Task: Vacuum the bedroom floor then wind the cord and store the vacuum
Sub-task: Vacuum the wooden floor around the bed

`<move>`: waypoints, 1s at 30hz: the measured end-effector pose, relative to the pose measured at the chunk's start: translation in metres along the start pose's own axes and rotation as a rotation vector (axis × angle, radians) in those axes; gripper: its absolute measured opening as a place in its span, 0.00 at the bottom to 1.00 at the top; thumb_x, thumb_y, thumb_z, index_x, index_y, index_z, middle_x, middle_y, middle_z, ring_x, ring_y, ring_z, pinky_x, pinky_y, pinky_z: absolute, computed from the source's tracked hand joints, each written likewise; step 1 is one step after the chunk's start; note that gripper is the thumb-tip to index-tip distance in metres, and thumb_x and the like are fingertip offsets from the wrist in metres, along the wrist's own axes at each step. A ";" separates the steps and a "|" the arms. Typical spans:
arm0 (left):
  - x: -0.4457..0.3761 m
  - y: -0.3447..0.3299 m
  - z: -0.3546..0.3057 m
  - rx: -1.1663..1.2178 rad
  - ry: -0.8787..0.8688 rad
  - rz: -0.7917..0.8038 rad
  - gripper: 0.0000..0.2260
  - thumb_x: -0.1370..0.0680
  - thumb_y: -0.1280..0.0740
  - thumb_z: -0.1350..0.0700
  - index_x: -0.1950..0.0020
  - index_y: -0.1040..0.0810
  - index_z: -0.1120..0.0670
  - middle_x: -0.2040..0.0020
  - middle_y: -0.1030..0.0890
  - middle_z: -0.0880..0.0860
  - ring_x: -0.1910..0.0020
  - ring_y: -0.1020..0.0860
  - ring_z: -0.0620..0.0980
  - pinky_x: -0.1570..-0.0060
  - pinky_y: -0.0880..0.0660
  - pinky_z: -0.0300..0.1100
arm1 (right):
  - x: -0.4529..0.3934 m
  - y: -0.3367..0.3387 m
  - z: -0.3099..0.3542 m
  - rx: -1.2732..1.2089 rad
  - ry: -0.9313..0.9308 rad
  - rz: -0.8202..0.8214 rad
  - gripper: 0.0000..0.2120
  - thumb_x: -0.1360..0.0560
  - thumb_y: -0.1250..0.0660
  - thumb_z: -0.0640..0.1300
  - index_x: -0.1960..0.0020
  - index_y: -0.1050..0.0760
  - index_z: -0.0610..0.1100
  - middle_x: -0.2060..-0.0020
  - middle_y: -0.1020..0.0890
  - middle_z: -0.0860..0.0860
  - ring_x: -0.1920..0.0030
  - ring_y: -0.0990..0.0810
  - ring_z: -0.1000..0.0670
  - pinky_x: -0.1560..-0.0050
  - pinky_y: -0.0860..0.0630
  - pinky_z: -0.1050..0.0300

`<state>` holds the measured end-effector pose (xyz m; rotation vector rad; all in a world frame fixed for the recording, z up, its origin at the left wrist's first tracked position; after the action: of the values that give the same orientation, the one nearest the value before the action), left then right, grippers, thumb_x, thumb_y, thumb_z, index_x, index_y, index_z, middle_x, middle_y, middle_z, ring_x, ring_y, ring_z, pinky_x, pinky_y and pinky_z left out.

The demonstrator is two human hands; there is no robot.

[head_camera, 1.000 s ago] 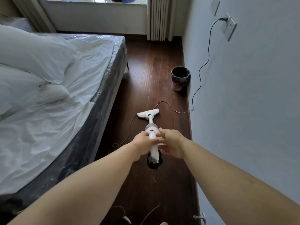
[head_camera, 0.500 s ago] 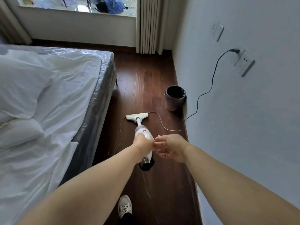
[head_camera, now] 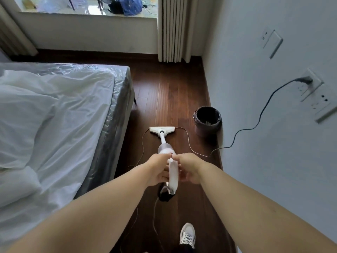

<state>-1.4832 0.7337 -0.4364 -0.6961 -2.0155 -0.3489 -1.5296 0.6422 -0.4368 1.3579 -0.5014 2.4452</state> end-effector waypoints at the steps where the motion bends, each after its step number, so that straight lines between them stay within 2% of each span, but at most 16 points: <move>1: -0.003 -0.005 -0.003 -0.011 0.017 0.023 0.20 0.17 0.43 0.47 0.41 0.24 0.63 0.47 0.17 0.63 0.47 0.18 0.60 0.44 0.22 0.51 | -0.007 0.003 0.003 -0.038 -0.066 0.025 0.15 0.22 0.38 0.47 0.40 0.23 0.40 0.50 0.15 0.43 0.49 0.17 0.42 0.42 0.24 0.43; 3: -0.009 -0.014 -0.011 -0.049 0.058 0.023 0.18 0.17 0.44 0.49 0.46 0.22 0.62 0.49 0.16 0.60 0.51 0.17 0.57 0.51 0.21 0.46 | -0.020 0.017 0.008 -0.036 -0.166 0.038 0.15 0.23 0.37 0.45 0.39 0.25 0.39 0.50 0.15 0.43 0.50 0.15 0.42 0.42 0.23 0.41; 5: -0.026 -0.026 -0.022 -0.090 0.091 -0.044 0.16 0.18 0.42 0.52 0.54 0.21 0.61 0.55 0.15 0.59 0.58 0.17 0.53 0.64 0.23 0.39 | -0.030 0.034 0.015 -0.003 -0.205 0.022 0.13 0.21 0.37 0.43 0.40 0.26 0.39 0.50 0.15 0.44 0.53 0.15 0.44 0.46 0.20 0.43; 7: -0.041 -0.035 -0.028 -0.164 0.138 -0.142 0.17 0.19 0.40 0.50 0.61 0.23 0.61 0.62 0.17 0.58 0.67 0.20 0.52 0.70 0.27 0.36 | -0.031 0.049 0.021 0.075 -0.208 0.000 0.13 0.21 0.37 0.44 0.41 0.26 0.36 0.50 0.16 0.43 0.54 0.15 0.44 0.49 0.19 0.47; 9: -0.068 -0.043 -0.036 -0.174 0.107 -0.209 0.16 0.20 0.38 0.47 0.59 0.24 0.59 0.63 0.21 0.56 0.67 0.23 0.52 0.64 0.24 0.40 | -0.026 0.060 0.025 0.102 -0.237 0.027 0.14 0.21 0.38 0.44 0.41 0.26 0.35 0.48 0.17 0.41 0.50 0.16 0.43 0.46 0.20 0.48; 10: -0.075 -0.043 -0.040 -0.182 0.090 -0.250 0.15 0.21 0.38 0.45 0.56 0.24 0.58 0.61 0.21 0.55 0.65 0.23 0.52 0.59 0.22 0.42 | -0.020 0.063 0.030 0.128 -0.229 0.045 0.12 0.21 0.38 0.43 0.42 0.26 0.35 0.48 0.17 0.40 0.49 0.17 0.43 0.48 0.20 0.48; 11: -0.083 -0.046 -0.042 -0.203 0.127 -0.277 0.17 0.22 0.37 0.43 0.54 0.24 0.57 0.61 0.22 0.54 0.64 0.24 0.51 0.58 0.24 0.42 | -0.013 0.070 0.036 0.144 -0.213 0.060 0.10 0.21 0.38 0.41 0.45 0.27 0.36 0.50 0.17 0.40 0.51 0.17 0.43 0.50 0.20 0.49; 13: -0.090 -0.049 -0.040 -0.209 0.219 -0.263 0.19 0.22 0.39 0.41 0.55 0.25 0.57 0.66 0.23 0.54 0.72 0.25 0.49 0.65 0.29 0.41 | 0.004 0.076 0.043 0.163 -0.200 0.119 0.05 0.23 0.39 0.38 0.50 0.27 0.37 0.58 0.19 0.42 0.59 0.18 0.46 0.56 0.20 0.54; 15: -0.093 -0.059 -0.045 -0.233 0.211 -0.175 0.16 0.18 0.42 0.47 0.61 0.30 0.56 0.75 0.25 0.52 0.83 0.29 0.45 0.71 0.35 0.40 | 0.014 0.082 0.044 0.165 -0.200 0.157 0.04 0.22 0.40 0.36 0.55 0.28 0.38 0.62 0.20 0.43 0.63 0.21 0.49 0.60 0.20 0.58; 16: -0.092 -0.063 -0.046 -0.237 0.200 -0.144 0.16 0.18 0.43 0.49 0.63 0.33 0.55 0.80 0.28 0.50 0.86 0.31 0.46 0.72 0.37 0.40 | 0.017 0.085 0.045 0.173 -0.200 0.158 0.04 0.22 0.40 0.36 0.56 0.29 0.39 0.62 0.20 0.43 0.63 0.21 0.49 0.60 0.20 0.58; 17: -0.091 -0.067 -0.046 -0.229 0.186 -0.126 0.16 0.18 0.42 0.49 0.64 0.33 0.55 0.82 0.29 0.50 0.84 0.31 0.48 0.73 0.39 0.40 | 0.016 0.088 0.045 0.176 -0.203 0.151 0.04 0.22 0.40 0.36 0.55 0.29 0.38 0.62 0.20 0.42 0.63 0.21 0.49 0.60 0.20 0.58; 19: -0.088 -0.076 -0.046 -0.172 0.192 -0.086 0.17 0.19 0.41 0.47 0.63 0.33 0.56 0.75 0.29 0.53 0.75 0.32 0.50 0.71 0.38 0.40 | 0.013 0.091 0.045 0.163 -0.206 0.147 0.04 0.22 0.40 0.36 0.52 0.28 0.37 0.62 0.19 0.42 0.63 0.20 0.49 0.57 0.20 0.57; 22: -0.095 -0.082 -0.052 -0.160 0.189 -0.085 0.14 0.20 0.39 0.54 0.64 0.33 0.57 0.68 0.32 0.54 0.72 0.34 0.51 0.71 0.36 0.40 | 0.004 0.090 0.045 0.165 -0.185 0.113 0.08 0.24 0.37 0.37 0.45 0.26 0.37 0.59 0.17 0.40 0.62 0.18 0.47 0.46 0.20 0.52; 26: -0.094 -0.068 -0.045 -0.156 0.380 -0.135 0.18 0.24 0.32 0.45 0.62 0.28 0.59 0.72 0.30 0.53 0.74 0.30 0.48 0.73 0.34 0.38 | 0.002 0.086 0.045 0.185 -0.184 0.093 0.16 0.25 0.37 0.37 0.37 0.31 0.38 0.58 0.17 0.39 0.63 0.17 0.47 0.46 0.20 0.50; 30: -0.095 -0.068 -0.038 -0.124 0.403 -0.087 0.19 0.26 0.30 0.44 0.63 0.27 0.60 0.78 0.28 0.53 0.77 0.29 0.46 0.79 0.32 0.31 | -0.001 0.085 0.041 0.198 -0.198 0.085 0.20 0.25 0.36 0.37 0.34 0.33 0.41 0.57 0.16 0.39 0.61 0.16 0.46 0.45 0.20 0.48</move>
<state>-1.4602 0.6292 -0.4959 -0.5619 -1.6524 -0.6190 -1.5338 0.5483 -0.4312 1.7034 -0.3757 2.4966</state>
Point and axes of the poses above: each hand's wrist, its own x-axis away from the middle knuckle, its own y-axis out of the back of the hand, z = x × y, the point moved 7 cm from there along -x, towards the middle knuckle
